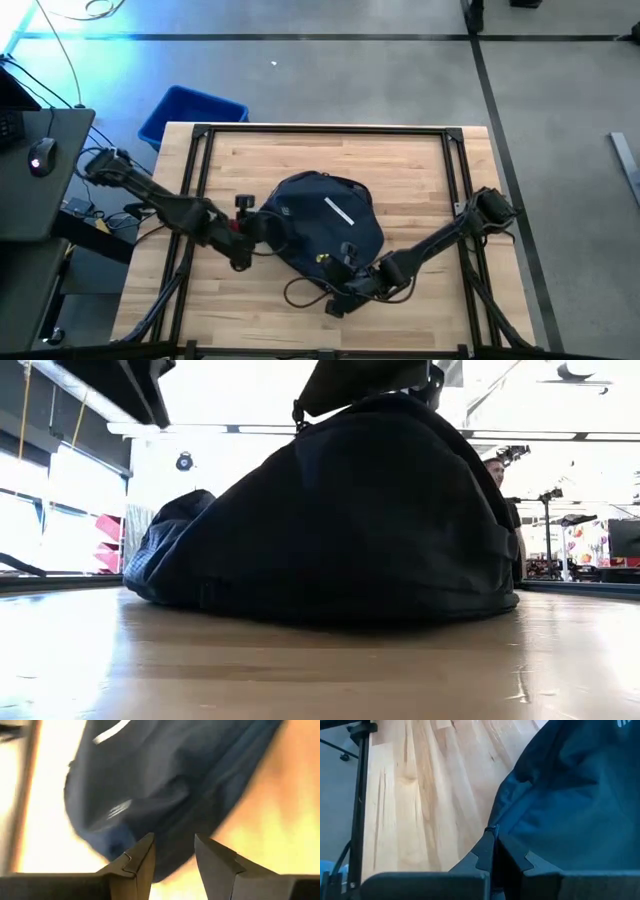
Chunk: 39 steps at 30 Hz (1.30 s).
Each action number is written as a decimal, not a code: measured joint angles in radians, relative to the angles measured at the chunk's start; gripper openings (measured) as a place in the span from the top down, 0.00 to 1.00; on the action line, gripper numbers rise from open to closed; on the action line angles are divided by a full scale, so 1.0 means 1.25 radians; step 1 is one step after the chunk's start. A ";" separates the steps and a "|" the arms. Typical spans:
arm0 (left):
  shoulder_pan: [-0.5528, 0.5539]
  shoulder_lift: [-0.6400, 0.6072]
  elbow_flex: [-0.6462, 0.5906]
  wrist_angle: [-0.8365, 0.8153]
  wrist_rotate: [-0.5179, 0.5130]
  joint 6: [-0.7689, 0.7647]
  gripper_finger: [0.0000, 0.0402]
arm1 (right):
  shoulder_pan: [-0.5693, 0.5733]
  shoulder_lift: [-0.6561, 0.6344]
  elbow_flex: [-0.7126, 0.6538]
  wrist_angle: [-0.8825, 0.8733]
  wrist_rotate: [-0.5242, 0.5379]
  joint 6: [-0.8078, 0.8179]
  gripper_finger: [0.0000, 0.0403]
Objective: Unpack backpack
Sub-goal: Close the blue backpack
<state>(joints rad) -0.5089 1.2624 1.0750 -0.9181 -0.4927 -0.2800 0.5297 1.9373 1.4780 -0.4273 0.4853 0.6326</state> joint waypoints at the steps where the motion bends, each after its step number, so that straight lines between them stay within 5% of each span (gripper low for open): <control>1: -0.003 -0.004 -0.001 0.051 0.034 0.002 0.71 | -0.002 0.000 0.000 0.000 -0.002 -0.007 1.00; 7: -0.002 0.060 -0.061 0.492 0.188 0.157 0.71 | -0.005 0.000 0.000 0.007 -0.052 -0.057 1.00; 10: 0.015 0.144 -0.069 0.605 0.239 0.183 0.71 | -0.004 0.000 0.000 0.008 -0.083 -0.055 1.00; 21: 0.037 0.343 -0.028 0.688 0.328 0.193 0.71 | -0.005 0.000 0.000 0.030 -0.147 -0.025 1.00; 39: 0.017 0.358 0.011 0.680 0.214 0.357 0.69 | -0.010 0.000 0.000 0.036 -0.153 -0.031 1.00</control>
<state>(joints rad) -0.4876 1.7096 1.0890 -0.0677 -0.2247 0.1665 0.5171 1.9377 1.4780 -0.3825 0.2946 0.5941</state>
